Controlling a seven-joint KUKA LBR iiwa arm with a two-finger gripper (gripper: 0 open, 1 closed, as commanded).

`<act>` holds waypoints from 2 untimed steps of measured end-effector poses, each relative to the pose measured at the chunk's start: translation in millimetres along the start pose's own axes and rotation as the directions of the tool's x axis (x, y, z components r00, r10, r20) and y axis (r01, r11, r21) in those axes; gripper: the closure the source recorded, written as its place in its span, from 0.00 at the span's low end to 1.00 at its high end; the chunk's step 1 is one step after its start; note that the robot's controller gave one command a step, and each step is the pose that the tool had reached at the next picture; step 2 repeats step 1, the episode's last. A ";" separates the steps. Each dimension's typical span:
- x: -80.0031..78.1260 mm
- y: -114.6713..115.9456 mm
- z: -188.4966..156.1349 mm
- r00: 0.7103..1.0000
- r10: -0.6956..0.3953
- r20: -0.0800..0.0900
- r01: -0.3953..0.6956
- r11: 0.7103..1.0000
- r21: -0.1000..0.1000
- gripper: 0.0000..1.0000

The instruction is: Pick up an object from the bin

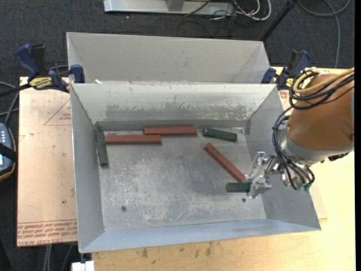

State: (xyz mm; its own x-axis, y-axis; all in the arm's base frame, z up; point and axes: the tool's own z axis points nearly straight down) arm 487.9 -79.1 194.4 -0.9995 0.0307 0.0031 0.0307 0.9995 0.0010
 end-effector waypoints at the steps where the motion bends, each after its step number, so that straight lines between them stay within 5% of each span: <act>1: -3.8 -8.7 -55.6 1.000 0.027 0.005 -0.027 1.000 0.000 1.00; 2: -3.8 -8.7 -55.6 1.000 0.027 0.005 -0.027 1.000 0.000 1.00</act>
Offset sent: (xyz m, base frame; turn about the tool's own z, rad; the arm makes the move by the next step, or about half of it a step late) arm -0.0029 -0.0352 0.1201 -0.5204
